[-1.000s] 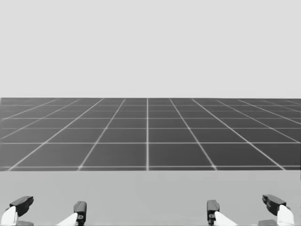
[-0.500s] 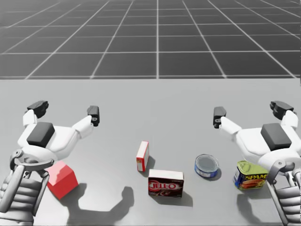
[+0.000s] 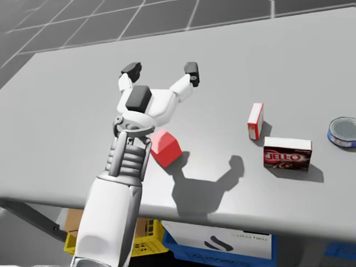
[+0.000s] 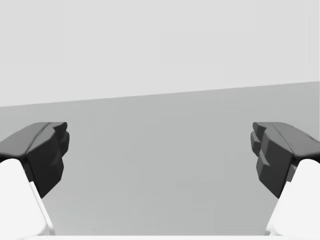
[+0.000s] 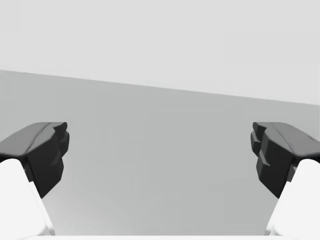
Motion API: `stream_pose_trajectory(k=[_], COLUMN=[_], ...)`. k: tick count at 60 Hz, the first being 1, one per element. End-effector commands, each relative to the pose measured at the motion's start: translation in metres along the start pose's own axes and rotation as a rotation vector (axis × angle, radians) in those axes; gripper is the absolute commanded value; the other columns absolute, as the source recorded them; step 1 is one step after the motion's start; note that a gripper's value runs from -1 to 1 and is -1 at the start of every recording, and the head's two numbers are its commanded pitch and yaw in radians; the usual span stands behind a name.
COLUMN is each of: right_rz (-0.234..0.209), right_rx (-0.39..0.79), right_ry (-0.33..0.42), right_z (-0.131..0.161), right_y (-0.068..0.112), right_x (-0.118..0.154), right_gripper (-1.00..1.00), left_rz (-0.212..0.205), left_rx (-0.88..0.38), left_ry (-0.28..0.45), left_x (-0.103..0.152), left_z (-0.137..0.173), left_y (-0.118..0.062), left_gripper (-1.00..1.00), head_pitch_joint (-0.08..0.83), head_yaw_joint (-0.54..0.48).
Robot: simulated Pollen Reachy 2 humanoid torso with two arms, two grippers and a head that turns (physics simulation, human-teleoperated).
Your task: Find the red cube and pick it up.
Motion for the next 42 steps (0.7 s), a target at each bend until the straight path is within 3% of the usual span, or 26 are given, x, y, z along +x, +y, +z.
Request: stream_pose_trajectory(k=[1,15,23,33,42], right_rz=[-0.014,-0.019,-0.021,-0.017,-0.018], right_rx=[0.007,0.009,0.011,0.011,0.011], right_ry=[0.004,0.008,0.01,0.011,0.012], right_z=[0.001,0.001,0.001,0.001,0.001], right_y=[0.002,0.002,0.002,0.002,0.001], right_x=[-0.001,-0.001,-0.002,-0.002,-0.002], right_gripper=[-1.0,-1.0,-1.0,-1.0,-1.0], left_rz=[0.006,0.06,0.088,-0.011,-0.044], left_rx=[-0.001,-0.063,-0.174,-0.337,-0.41], left_ry=[0.003,0.009,0.073,0.153,0.212], left_x=[-0.001,0.012,0.021,0.029,0.019], left_z=[-0.001,0.008,0.026,0.062,0.089], left_y=[0.0,0.004,0.012,0.028,0.051], left_gripper=[-1.0,-1.0,-1.0,-1.0,-1.0], head_pitch_joint=[0.709,0.704,0.701,0.699,0.695], head_yaw_joint=[0.4,0.39,0.39,0.41,0.41])
